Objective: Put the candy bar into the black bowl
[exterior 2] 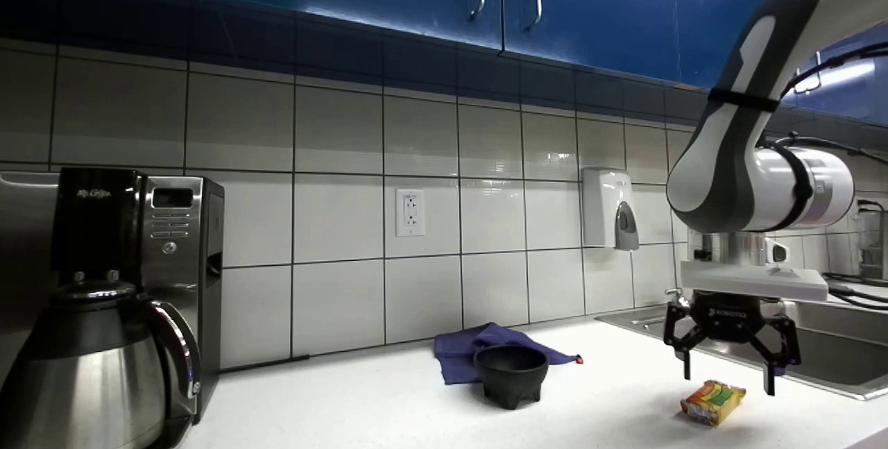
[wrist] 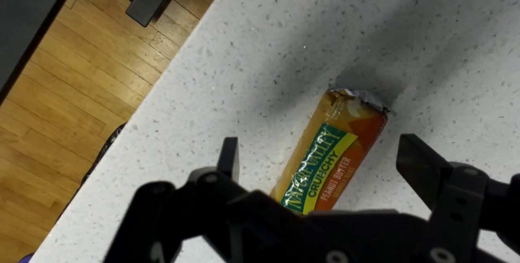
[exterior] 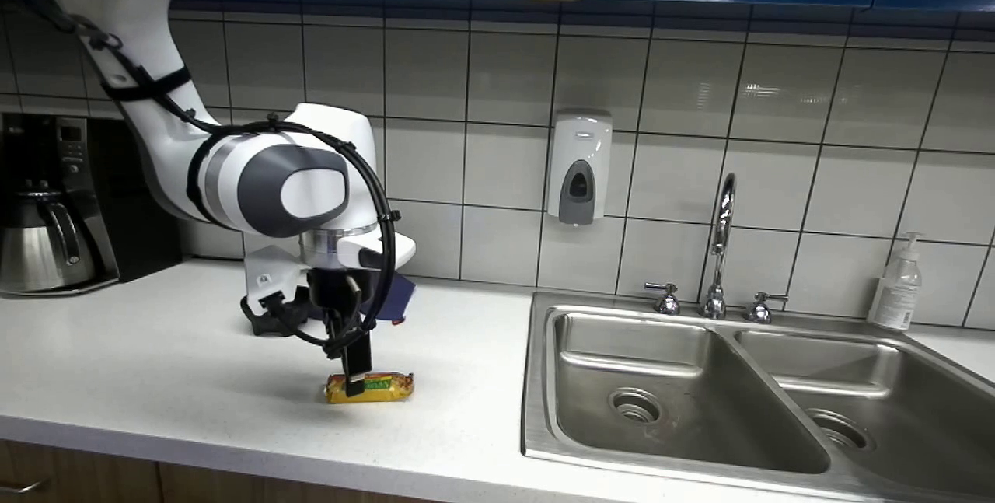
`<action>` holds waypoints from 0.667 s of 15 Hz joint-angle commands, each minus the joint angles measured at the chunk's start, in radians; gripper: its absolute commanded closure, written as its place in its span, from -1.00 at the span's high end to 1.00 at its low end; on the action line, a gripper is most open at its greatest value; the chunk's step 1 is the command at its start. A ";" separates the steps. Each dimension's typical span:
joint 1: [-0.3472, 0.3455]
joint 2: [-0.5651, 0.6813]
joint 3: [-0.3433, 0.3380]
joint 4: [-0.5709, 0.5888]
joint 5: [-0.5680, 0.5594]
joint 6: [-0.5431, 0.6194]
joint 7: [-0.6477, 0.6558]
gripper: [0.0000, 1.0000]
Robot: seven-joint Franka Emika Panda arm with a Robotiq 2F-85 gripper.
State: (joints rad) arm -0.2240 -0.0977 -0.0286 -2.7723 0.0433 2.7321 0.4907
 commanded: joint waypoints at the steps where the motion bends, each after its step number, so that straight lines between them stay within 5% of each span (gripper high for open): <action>1: 0.012 0.058 -0.013 0.038 -0.053 0.039 0.070 1.00; 10: 0.064 0.146 -0.051 0.112 -0.103 0.043 0.148 1.00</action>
State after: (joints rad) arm -0.1882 0.0081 -0.0531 -2.6972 -0.0271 2.7713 0.5862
